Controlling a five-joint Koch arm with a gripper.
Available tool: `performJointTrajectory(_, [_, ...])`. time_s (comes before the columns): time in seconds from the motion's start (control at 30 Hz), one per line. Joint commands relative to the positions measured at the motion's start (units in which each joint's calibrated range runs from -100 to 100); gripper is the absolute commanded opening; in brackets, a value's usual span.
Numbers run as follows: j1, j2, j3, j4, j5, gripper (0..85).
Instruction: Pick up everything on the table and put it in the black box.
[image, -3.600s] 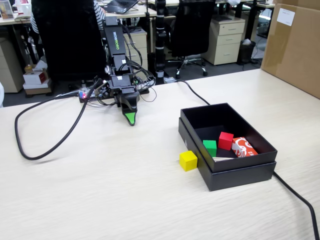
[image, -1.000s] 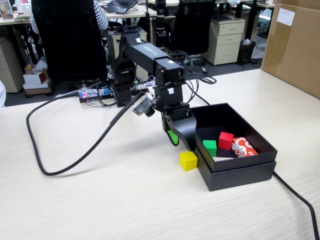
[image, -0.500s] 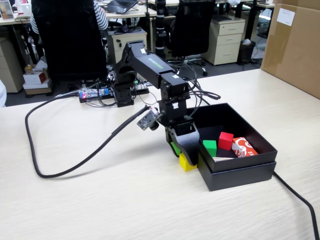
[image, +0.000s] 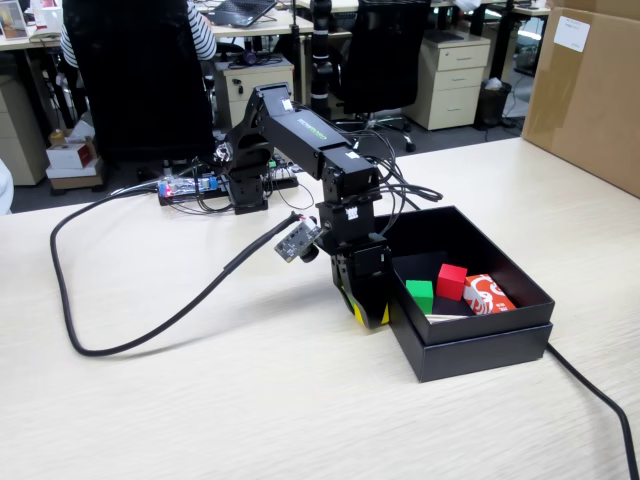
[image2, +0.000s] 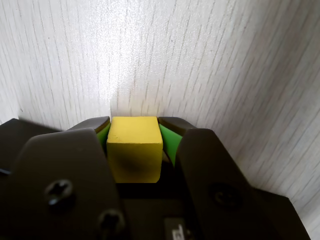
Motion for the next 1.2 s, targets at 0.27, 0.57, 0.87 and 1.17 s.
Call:
performJointTrajectory(0.27, [-2.2,-28.2,2.3,-8.4,-0.8,0.9])
performJointTrajectory(0.57, [6.0,-45.1,3.8,-9.5,-0.3,0.9])
performJointTrajectory(0.87, [10.3,-26.0,3.2,-9.0,1.1,1.2])
performJointTrajectory(1.17, [10.4,-17.6,-2.5,-9.0,0.9,1.2])
